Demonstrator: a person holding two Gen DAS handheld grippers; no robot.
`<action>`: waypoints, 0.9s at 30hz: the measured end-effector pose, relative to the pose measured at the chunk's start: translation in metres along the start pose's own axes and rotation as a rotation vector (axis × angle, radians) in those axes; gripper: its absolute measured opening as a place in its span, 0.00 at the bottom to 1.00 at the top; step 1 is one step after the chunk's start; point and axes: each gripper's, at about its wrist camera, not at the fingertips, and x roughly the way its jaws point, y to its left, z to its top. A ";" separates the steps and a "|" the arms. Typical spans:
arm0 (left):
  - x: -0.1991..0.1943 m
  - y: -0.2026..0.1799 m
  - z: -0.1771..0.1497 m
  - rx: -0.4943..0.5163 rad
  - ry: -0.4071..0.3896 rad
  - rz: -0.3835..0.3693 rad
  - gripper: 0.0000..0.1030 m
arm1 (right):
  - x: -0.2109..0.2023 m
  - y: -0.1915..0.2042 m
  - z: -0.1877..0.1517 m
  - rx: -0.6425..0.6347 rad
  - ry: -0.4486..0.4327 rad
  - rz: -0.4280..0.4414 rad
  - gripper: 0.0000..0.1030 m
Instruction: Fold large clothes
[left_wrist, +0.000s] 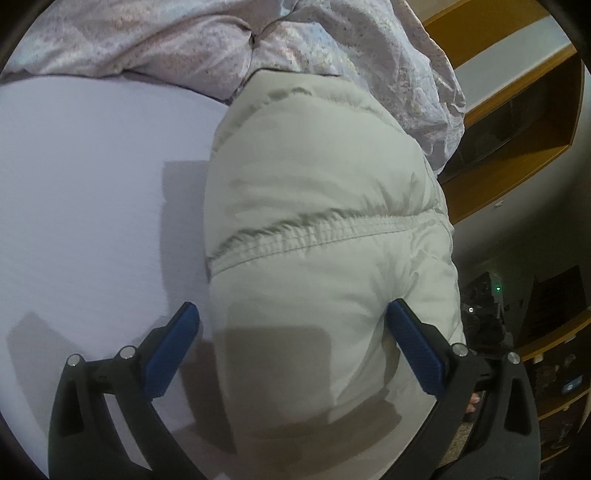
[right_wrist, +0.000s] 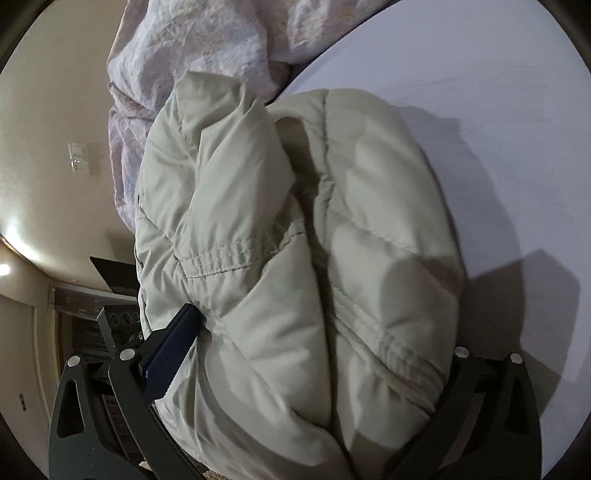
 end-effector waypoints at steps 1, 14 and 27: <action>0.004 0.000 0.000 -0.013 0.006 -0.016 0.98 | 0.000 0.000 0.000 -0.008 -0.002 0.003 0.99; 0.016 -0.001 0.000 -0.054 0.003 -0.070 0.98 | 0.009 0.010 0.000 -0.063 0.002 0.038 0.99; -0.016 -0.007 0.006 -0.009 -0.046 -0.123 0.75 | 0.005 0.044 0.000 -0.186 -0.061 0.131 0.71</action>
